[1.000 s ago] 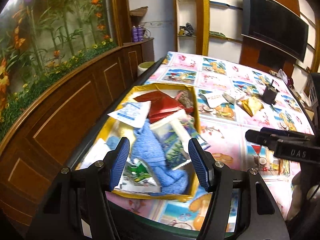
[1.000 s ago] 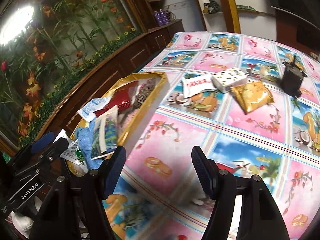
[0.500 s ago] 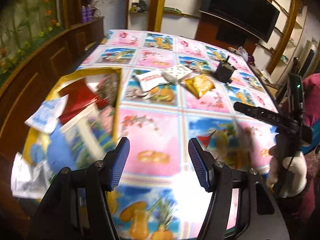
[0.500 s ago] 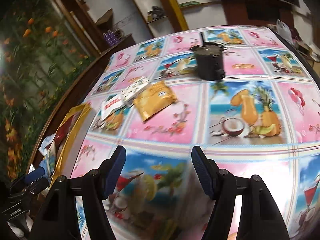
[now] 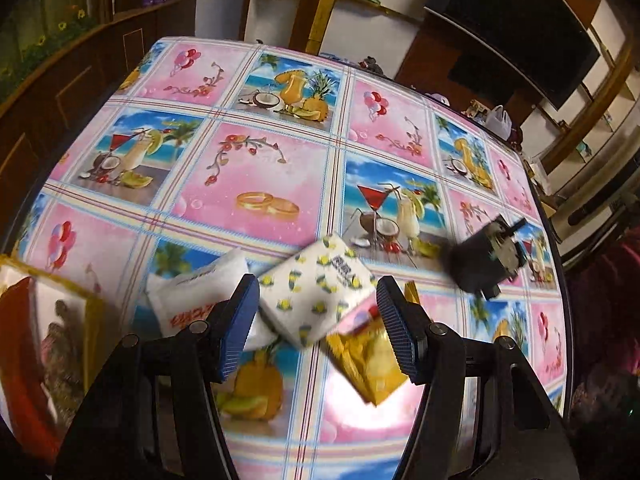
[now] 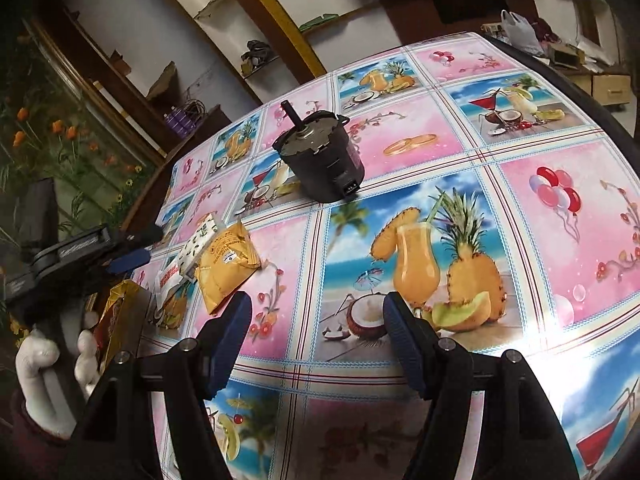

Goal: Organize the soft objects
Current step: 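Grasp white-yellow tissue pack with left tool while right tool grasps yellow cracker bag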

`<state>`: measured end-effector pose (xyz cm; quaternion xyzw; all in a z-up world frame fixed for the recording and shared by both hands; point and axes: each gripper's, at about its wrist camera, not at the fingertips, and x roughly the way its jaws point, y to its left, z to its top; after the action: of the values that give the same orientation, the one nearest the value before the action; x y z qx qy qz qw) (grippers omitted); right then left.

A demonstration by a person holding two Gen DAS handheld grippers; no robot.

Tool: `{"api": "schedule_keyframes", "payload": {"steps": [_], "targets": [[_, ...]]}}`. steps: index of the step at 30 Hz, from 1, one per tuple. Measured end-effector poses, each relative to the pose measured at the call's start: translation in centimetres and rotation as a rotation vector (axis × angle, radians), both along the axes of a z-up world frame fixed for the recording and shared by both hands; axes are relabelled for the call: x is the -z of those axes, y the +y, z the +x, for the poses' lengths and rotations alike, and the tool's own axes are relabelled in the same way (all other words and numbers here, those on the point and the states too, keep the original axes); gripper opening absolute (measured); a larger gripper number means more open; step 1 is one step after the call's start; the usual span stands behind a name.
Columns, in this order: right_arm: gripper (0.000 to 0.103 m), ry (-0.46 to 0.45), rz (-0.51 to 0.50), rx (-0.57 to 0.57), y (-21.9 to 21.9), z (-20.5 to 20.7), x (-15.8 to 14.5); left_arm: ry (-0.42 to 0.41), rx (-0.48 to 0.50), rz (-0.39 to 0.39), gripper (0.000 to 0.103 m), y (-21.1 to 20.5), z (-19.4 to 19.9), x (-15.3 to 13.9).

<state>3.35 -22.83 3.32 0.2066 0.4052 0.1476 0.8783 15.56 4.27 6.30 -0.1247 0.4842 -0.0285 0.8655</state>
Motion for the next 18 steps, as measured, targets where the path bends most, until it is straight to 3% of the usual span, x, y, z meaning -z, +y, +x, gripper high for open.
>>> {"api": "schedule_keyframes", "payload": {"steps": [4,9,14,18], "targets": [[0.068,0.0,0.007,0.003,-0.2,0.2,-0.1,0.045,-0.005,0.052,0.061,-1.2,3.2,2.3],[0.068,0.016,-0.008,-0.008,0.3,0.4,0.3,0.096,0.067,0.135,0.064,-2.7,3.4,4.0],[0.068,0.011,-0.029,0.004,0.2,0.6,0.4,0.112,0.216,0.243,0.064,-5.8,-1.8,4.0],[0.068,0.025,-0.042,0.008,0.1,0.6,0.8,0.132,0.336,0.256,0.064,-7.8,-7.7,3.9]]}}
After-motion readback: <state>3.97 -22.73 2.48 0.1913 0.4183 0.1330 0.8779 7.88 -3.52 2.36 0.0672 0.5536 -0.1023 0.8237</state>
